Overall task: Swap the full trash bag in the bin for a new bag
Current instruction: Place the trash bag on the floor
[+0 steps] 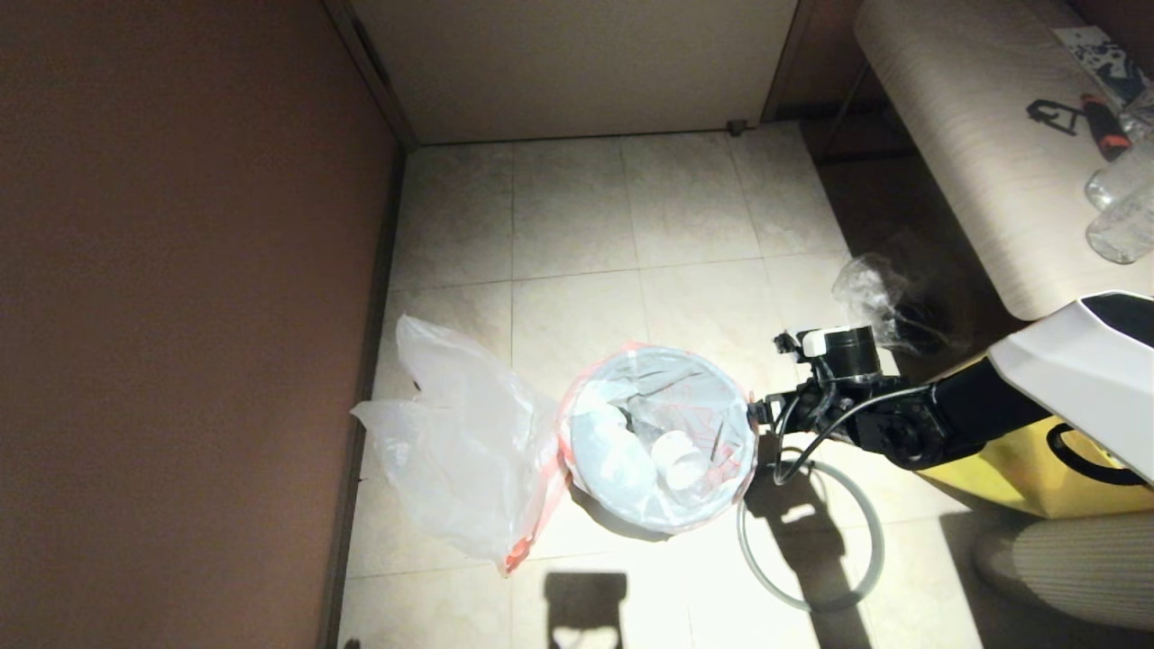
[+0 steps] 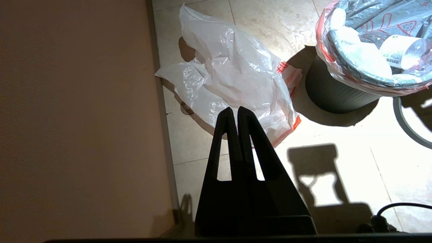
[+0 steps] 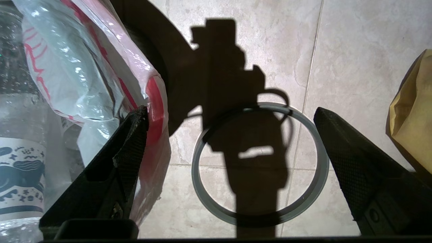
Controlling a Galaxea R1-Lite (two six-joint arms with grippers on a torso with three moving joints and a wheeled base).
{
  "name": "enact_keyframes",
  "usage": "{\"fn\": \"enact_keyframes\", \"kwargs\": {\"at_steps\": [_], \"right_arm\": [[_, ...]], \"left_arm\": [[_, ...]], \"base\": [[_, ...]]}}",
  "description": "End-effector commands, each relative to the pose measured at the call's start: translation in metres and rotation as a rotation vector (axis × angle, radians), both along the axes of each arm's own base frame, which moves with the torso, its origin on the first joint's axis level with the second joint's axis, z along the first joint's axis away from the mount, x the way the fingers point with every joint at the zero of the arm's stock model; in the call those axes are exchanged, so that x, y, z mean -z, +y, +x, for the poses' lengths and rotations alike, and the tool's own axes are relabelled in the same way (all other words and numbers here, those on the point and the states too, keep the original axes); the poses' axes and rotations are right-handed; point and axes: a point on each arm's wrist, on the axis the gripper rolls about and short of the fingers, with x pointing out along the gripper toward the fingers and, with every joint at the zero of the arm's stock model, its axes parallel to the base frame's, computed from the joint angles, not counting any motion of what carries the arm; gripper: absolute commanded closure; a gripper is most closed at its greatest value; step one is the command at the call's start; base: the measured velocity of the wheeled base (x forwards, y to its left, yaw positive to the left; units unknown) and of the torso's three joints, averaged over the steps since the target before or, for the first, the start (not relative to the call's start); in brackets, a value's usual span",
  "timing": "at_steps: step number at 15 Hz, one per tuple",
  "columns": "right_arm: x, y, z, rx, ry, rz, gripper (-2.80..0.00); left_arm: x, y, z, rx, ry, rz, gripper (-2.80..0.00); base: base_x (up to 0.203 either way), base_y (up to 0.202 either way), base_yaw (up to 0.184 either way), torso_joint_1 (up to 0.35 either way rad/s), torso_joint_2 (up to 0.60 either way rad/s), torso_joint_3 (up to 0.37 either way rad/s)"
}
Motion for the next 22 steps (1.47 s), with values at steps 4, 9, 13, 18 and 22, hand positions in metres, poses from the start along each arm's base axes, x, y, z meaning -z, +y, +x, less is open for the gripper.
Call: {"fn": "enact_keyframes", "kwargs": {"at_steps": [4, 9, 13, 18, 22], "right_arm": [[0.014, 0.0, 0.002, 0.008, 0.03, -0.001, -2.8], [0.009, 0.0, 0.007, 0.087, -0.062, -0.047, -2.8], [0.009, -0.003, 0.003, 0.168, -0.101, -0.13, -2.8], [0.019, -0.001, 0.002, 0.156, -0.122, -0.14, -2.8], [0.031, 0.0, 0.006, 0.157, -0.102, -0.149, -2.8]], "left_arm": [[0.0, 0.0, 0.0, 0.0, 0.001, -0.001, 0.0], [0.0, 0.0, 0.0, 0.0, 0.0, 0.001, 0.0], [0.0, 0.0, 0.0, 0.0, 0.001, 0.0, 0.0], [0.0, 0.0, 0.0, 0.0, 0.0, 0.001, 0.0], [0.0, 0.0, 0.0, 0.0, 0.001, 0.001, 0.0]], "base": [[0.0, 0.0, 0.0, 0.0, 0.0, 0.0], [0.0, 0.0, 0.0, 0.0, 0.0, 0.0], [0.0, 0.0, 0.0, 0.0, 0.0, 0.0], [0.0, 0.0, 0.0, 0.0, 0.0, 0.0], [0.0, 0.0, 0.0, 0.0, 0.0, 0.0]]}}
